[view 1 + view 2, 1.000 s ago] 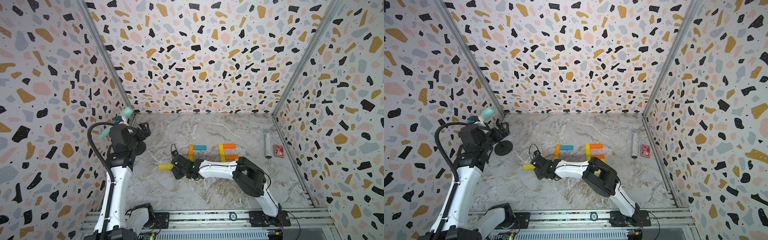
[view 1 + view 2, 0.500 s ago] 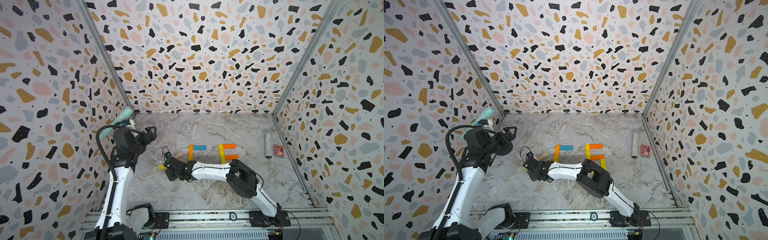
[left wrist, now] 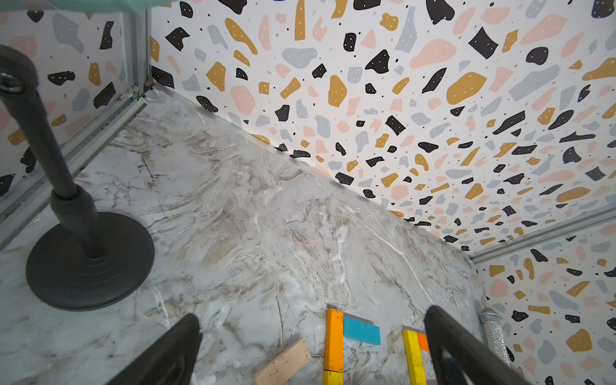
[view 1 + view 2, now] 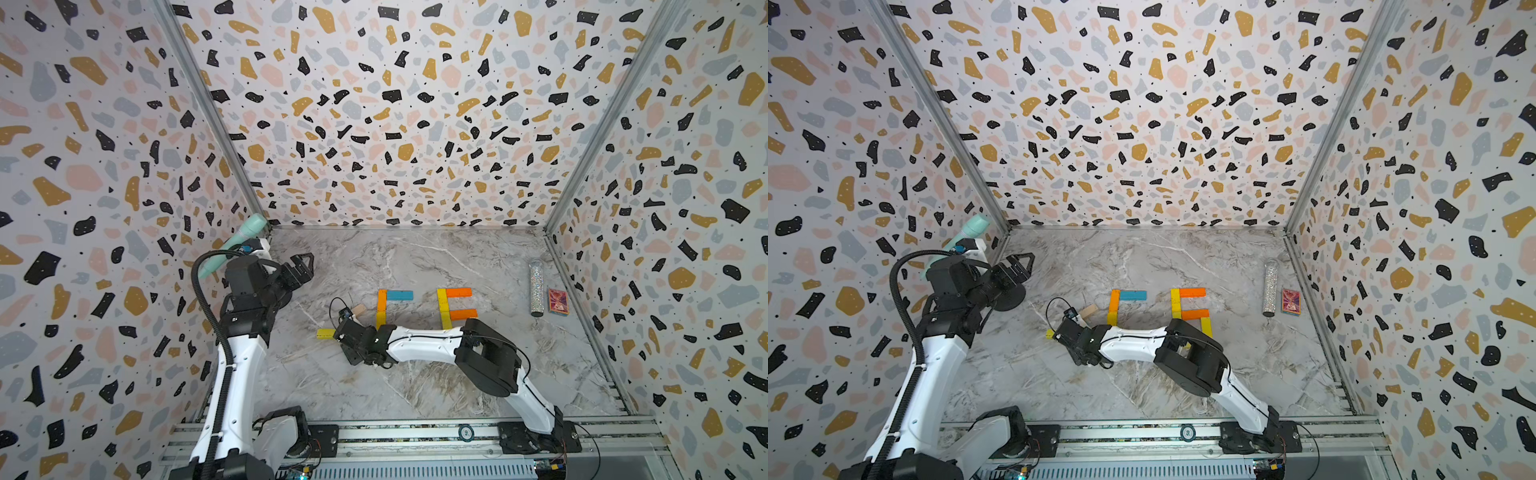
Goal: Assemble the number 6 with building blocks
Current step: Pick up the building block from the center of the board.
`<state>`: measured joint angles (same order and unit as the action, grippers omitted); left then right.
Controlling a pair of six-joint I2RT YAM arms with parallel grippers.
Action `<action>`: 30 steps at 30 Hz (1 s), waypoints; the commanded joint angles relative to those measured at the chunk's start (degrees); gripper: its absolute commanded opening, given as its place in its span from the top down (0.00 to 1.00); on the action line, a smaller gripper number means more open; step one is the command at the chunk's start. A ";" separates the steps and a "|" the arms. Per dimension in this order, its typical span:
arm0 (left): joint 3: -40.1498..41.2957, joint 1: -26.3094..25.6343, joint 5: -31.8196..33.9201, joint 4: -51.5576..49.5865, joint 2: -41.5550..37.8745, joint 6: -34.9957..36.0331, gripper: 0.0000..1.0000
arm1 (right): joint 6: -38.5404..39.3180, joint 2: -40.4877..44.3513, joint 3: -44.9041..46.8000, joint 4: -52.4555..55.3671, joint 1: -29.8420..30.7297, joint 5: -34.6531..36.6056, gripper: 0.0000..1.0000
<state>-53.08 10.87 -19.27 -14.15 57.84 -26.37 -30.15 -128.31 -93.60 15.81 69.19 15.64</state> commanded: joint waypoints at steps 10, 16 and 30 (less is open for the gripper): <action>-1.42 0.37 -0.55 -1.93 0.86 4.42 0.01 | 1.98 -0.06 0.23 0.29 -1.68 -3.84 0.60; -1.67 0.37 -0.85 -2.30 0.20 3.94 0.00 | 3.51 5.24 3.11 -1.87 -1.78 -4.75 0.77; 1.33 -4.31 -7.88 2.16 -2.27 -1.36 0.01 | 25.55 37.75 27.97 -3.26 -15.41 -22.43 0.86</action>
<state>-53.71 8.71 -25.26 -14.74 56.80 -26.15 -13.30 -95.18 -69.54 10.74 58.76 -0.51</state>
